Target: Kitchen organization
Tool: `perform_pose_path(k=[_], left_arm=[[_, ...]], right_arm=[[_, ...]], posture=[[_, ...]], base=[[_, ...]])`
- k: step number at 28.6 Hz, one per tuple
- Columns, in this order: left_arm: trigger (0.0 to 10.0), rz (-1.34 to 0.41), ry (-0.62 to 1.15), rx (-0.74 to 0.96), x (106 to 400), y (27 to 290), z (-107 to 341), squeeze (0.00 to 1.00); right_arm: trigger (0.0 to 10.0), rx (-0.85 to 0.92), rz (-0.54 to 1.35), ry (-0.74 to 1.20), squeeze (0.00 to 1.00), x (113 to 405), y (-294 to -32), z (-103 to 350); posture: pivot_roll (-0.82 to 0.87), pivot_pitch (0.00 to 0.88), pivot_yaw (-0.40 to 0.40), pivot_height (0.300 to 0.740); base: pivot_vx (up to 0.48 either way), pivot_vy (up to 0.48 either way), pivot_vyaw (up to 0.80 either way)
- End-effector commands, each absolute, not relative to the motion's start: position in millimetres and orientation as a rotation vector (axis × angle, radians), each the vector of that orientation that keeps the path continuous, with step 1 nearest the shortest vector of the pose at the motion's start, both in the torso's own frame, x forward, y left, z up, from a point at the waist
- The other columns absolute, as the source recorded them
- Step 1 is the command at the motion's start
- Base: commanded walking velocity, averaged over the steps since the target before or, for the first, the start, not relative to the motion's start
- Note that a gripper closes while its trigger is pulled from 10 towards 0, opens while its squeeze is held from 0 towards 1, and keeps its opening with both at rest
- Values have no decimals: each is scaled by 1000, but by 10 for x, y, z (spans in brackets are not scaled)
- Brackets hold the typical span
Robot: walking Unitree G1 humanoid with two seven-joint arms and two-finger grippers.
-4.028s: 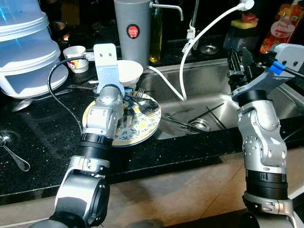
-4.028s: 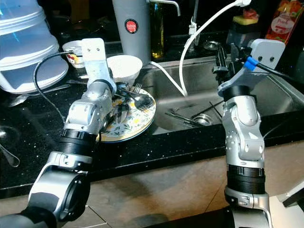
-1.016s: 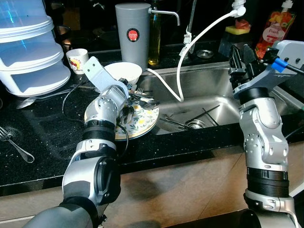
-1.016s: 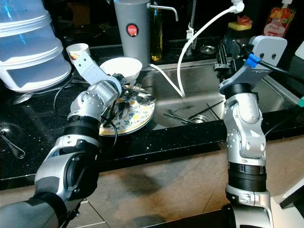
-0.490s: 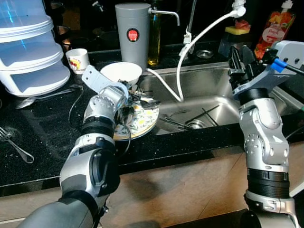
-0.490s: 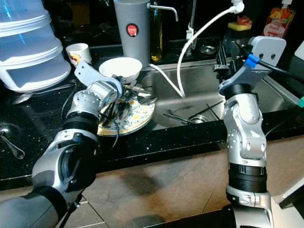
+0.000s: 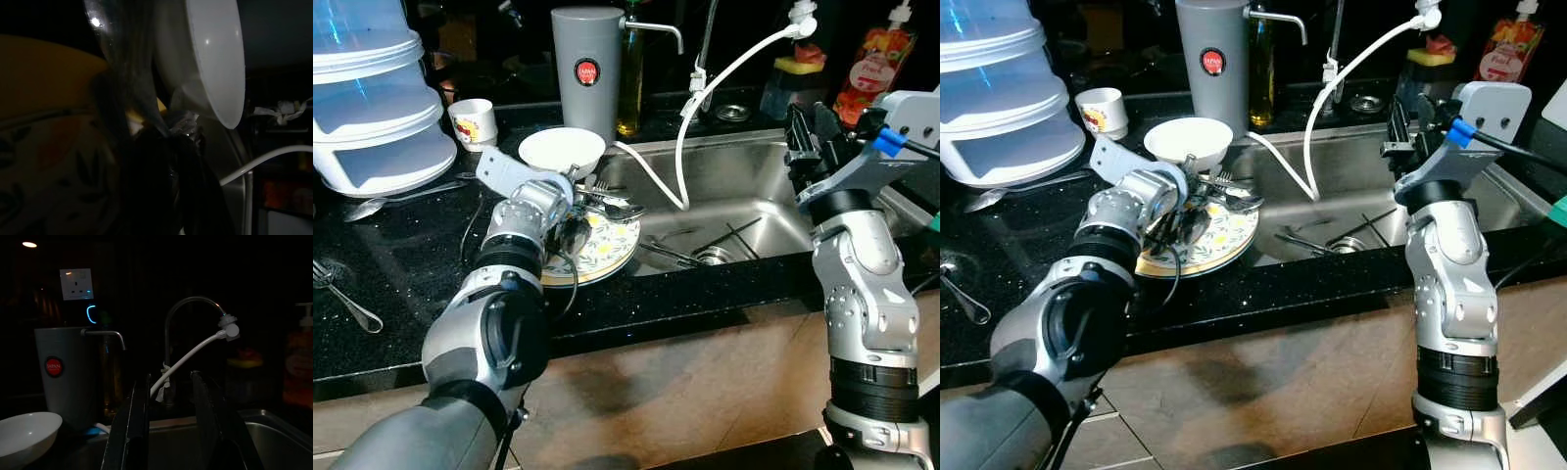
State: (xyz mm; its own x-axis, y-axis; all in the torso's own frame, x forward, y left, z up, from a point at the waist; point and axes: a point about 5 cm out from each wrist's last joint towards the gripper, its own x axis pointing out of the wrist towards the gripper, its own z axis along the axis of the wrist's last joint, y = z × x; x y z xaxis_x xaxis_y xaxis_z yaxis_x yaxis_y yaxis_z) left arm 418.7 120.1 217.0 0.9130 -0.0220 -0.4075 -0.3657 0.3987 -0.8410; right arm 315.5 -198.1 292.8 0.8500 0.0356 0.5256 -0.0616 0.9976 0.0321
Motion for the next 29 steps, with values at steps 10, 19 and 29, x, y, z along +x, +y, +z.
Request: perform_pose_path(k=[10, 19, 29], left_arm=[[0, 269, 374, -1168, 4178, 1445, 2026, 0], [10000, 171, -83, -879, 4152, 1323, 2763, 0], [10000, -274, -211, -608, 3901, 512, 3093, 0]], right_arm=[[10000, 46, 56, -557, 0, 3167, -1973, 2983], [10000, 43, 55, -565, 0, 3171, -1989, 3005], [10000, 43, 59, -575, 0, 3197, -1984, 3036]], posture=[[-81, 24, -7, 740], [-71, 9, -13, 740], [-68, 0, -19, 740]], base=[[0, 0, 0], [0, 0, 0], [0, 0, 0]])
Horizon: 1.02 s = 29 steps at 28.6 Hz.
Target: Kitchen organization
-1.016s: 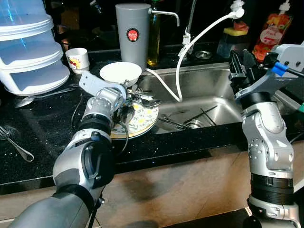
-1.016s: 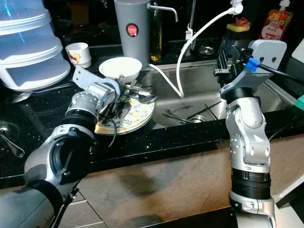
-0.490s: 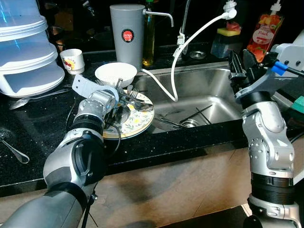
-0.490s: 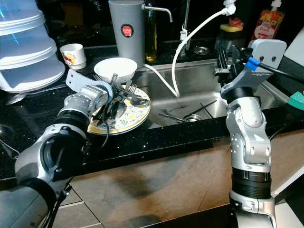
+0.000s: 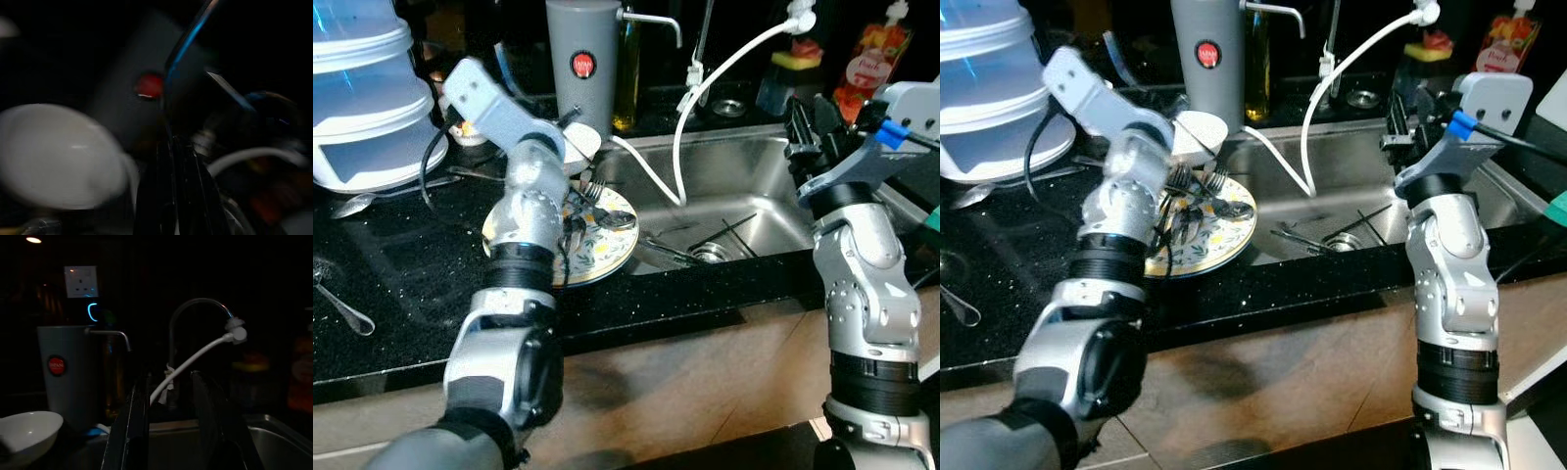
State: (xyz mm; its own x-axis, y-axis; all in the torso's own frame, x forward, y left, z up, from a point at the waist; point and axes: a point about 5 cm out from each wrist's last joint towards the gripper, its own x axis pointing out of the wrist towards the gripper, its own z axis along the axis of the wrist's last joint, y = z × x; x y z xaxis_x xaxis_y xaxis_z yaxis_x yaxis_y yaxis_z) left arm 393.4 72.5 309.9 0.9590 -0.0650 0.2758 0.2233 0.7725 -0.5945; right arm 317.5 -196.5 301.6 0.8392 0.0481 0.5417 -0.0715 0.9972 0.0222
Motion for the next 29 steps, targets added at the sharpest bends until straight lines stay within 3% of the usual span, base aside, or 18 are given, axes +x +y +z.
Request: perform_pose_path(k=[1, 5, 6, 7, 8, 10, 13, 14, 15, 16, 20, 21, 23, 25, 28, 29], left_arm=[[10000, -370, -175, -539, 3884, 331, 3044, 0], [10000, -510, -93, -429, 3839, 40, 2861, 0], [10000, -594, -16, -419, 3795, -121, 2718, 824], [10000, -594, -16, -419, 3795, -121, 2718, 824], [10000, -637, 38, -374, 3735, -253, 2557, 1000], [10000, -712, 180, -317, 3621, -432, 2238, 1000], [10000, -735, 212, -332, 3595, -438, 2165, 1000], [10000, -749, 99, -386, 3640, -305, 2393, 820], [10000, -749, 99, -386, 3640, -305, 2393, 820], [10000, -754, 29, -401, 3666, -212, 2536, 0], [10000, -744, -194, -196, 3728, 212, 2906, 0], [10000, -744, -194, -196, 3728, 212, 2906, 0], [10000, -715, -239, 46, 3709, 457, 2945, 0], [10000, -715, -239, 46, 3709, 457, 2945, 0], [10000, -706, -246, 455, 3629, 777, 2858, 0], [10000, -706, -246, 455, 3629, 777, 2858, 0]], right_arm=[[10000, 43, 56, -579, 0, 3201, -1995, 3047], [10000, 42, 52, -585, 0, 3210, -2007, 3061], [10000, 43, 49, -588, 0, 3207, -2011, 3065], [10000, 43, 49, -588, 0, 3207, -2011, 3065], [10000, 44, 45, -589, 0, 3204, -2018, 3059], [10000, 45, 39, -589, 0, 3199, -2028, 3050], [10000, 44, 35, -590, 0, 3195, -2035, 3053], [10000, 43, 33, -592, 0, 3193, -2045, 3056], [10000, 43, 33, -592, 0, 3193, -2045, 3056], [10000, 43, 32, -592, 0, 3193, -2049, 3056], [10000, 46, 39, -597, 0, 3203, -2034, 3056], [10000, 46, 39, -597, 0, 3203, -2034, 3056], [10000, 50, 46, -597, 0, 3206, -2019, 3053], [10000, 50, 46, -597, 0, 3206, -2019, 3053], [10000, 54, 52, -593, 0, 3217, -2006, 3038], [10000, 54, 52, -593, 0, 3217, -2006, 3038]], posture=[[-68, 0, -19, 740], [-72, 0, -13, 740], [-72, 0, -13, 740], [-72, 0, -13, 740], [-73, 0, -5, 740], [-82, 0, 0, 740], [-82, 0, 0, 740], [-79, 0, -3, 740], [-79, 0, -3, 740], [-79, 0, -3, 740], [-79, 0, -3, 740], [-79, 0, -3, 740], [-55, 0, -8, 740], [-55, 0, -8, 740], [-35, 0, -13, 740], [-35, 0, -13, 740]], base=[[0, 0, 0], [0, 0, 0], [0, 0, 0], [0, 0, 0], [0, 0, 0], [0, 0, 0], [0, 0, 0], [0, 0, 0], [0, 0, 0], [0, 0, 0], [0, 0, 0], [0, 0, 0], [0, 0, 0], [0, 0, 0], [0, 0, 0], [0, 0, 0]])
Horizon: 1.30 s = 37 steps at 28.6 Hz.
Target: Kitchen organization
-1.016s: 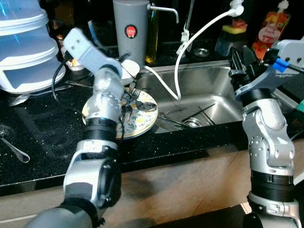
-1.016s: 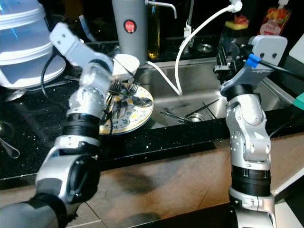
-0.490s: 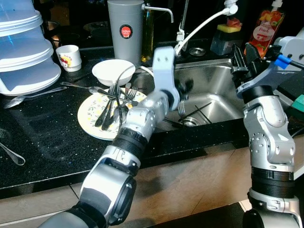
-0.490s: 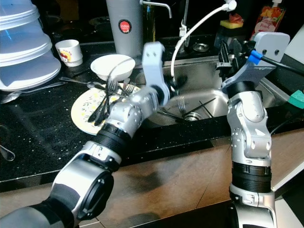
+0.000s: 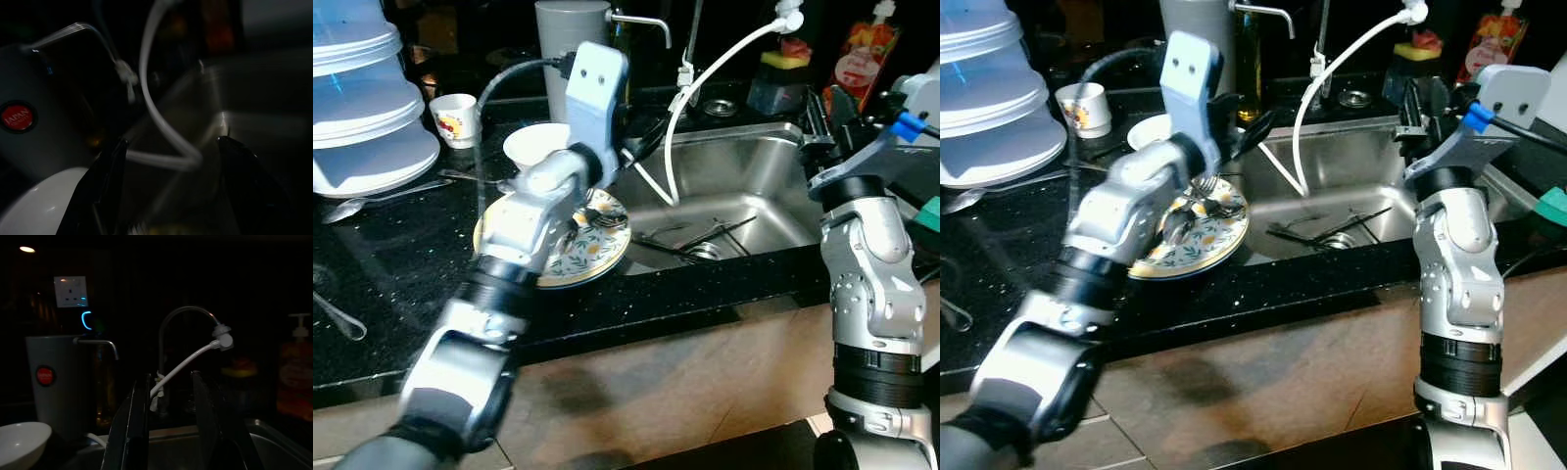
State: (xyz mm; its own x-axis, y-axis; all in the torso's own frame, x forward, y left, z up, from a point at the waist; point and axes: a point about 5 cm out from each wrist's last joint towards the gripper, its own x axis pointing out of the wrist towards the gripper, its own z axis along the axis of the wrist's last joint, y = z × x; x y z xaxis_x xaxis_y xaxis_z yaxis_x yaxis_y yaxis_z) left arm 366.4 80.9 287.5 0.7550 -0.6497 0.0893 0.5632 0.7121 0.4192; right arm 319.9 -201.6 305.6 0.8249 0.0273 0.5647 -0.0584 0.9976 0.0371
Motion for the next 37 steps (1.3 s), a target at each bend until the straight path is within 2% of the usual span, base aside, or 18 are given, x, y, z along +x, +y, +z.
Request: perform_pose_path(k=[1, 3, 6, 7, 9, 10, 11, 18, 31, 34, 35, 36, 37], left_arm=[[10000, -712, -238, 539, 3607, 847, 2823, 0], [10000, -712, -238, 539, 3607, 847, 2823, 0], [10000, -650, -165, 781, 3623, 1225, 2727, 0], [10000, -650, -165, 781, 3623, 1225, 2727, 0], [10000, -604, -96, 937, 3655, 1476, 2648, 0], [10000, -604, -96, 937, 3655, 1476, 2648, 0], [10000, -590, -43, 1033, 3669, 1634, 2593, 0], [10000, -655, 53, 1180, 3695, 1816, 2487, 0], [10000, -725, 117, 1231, 3825, 1660, 2220, 0], [10000, -731, 134, 1243, 3896, 1463, 1975, 0], [9765, -720, 136, 1244, 3912, 1401, 1891, 0], [8941, -705, 137, 1247, 3927, 1361, 1831, 0], [8941, -705, 137, 1247, 3927, 1361, 1831, 0]], right_arm=[[10000, 55, 53, -592, 0, 3221, -2002, 3036], [10000, 55, 53, -592, 0, 3221, -2002, 3036], [10000, 60, 60, -592, 0, 3238, -1981, 3033], [10000, 60, 60, -592, 0, 3238, -1981, 3033], [10000, 61, 60, -594, 0, 3239, -1984, 3035], [10000, 61, 60, -594, 0, 3239, -1984, 3035], [10000, 60, 59, -594, 0, 3240, -1990, 3036], [10000, 59, 55, -599, 0, 3244, -1999, 3046], [10000, 58, 51, -603, 0, 3240, -2002, 3050], [10000, 55, 50, -605, 0, 3235, -2003, 3054], [10000, 54, 51, -606, 0, 3236, -2001, 3058], [10000, 54, 51, -607, 0, 3236, -1999, 3061], [10000, 54, 51, -607, 0, 3236, -1999, 3061]], posture=[[-35, 0, -13, 740], [-35, 0, -13, 740], [-25, 0, -11, 740], [-25, 0, -11, 740], [-27, 0, -9, 740], [-27, 0, -9, 740], [-28, 0, -10, 740], [-25, 0, -9, 740], [-37, 0, -6, 740], [-40, 0, -7, 740], [-40, 0, -7, 740], [-40, 0, -7, 740], [-40, 0, -7, 740]], base=[[0, 0, 0], [0, 0, 0], [0, 0, 0], [0, 0, 0], [0, 0, 0], [0, 0, 0], [0, 0, 0], [0, 0, 0], [0, 0, 0], [0, 0, 0], [0, 0, 0], [0, 0, 0], [0, 0, 0]])
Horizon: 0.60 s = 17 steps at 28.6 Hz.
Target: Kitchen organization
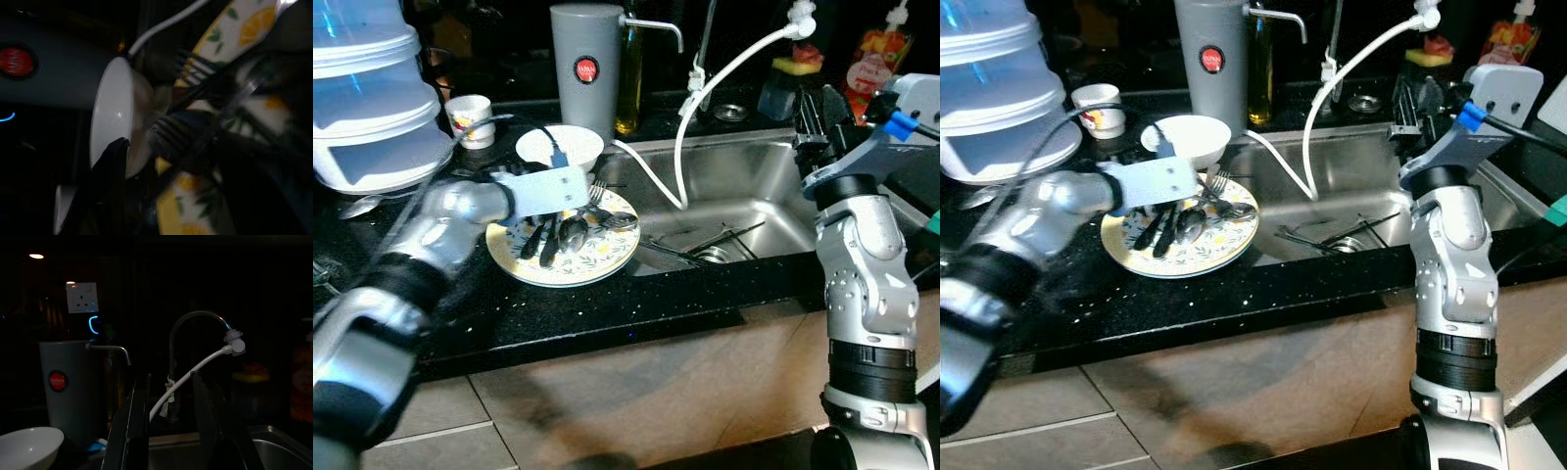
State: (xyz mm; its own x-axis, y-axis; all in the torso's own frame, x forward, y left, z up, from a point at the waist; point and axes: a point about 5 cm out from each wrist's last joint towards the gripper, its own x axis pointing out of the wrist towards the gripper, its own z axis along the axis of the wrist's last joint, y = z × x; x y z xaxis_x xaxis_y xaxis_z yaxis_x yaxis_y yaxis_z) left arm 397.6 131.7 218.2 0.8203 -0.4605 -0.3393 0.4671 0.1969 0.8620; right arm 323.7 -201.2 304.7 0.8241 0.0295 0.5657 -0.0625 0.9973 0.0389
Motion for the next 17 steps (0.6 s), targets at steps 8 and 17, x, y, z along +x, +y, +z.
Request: perform_pose_path(k=[8, 17], left_arm=[[0, -644, 114, 1293, 3954, 1334, 1712, 0], [0, -414, -142, 1285, 4077, 1398, 2252, 0]], right_arm=[[10000, 48, 49, -609, 0, 3233, -2015, 3073], [10000, 55, 57, -608, 0, 3254, -1997, 3068]], posture=[[-52, 0, -10, 740], [-36, 0, -16, 740]], base=[[0, 0, 0], [0, 0, 0]])
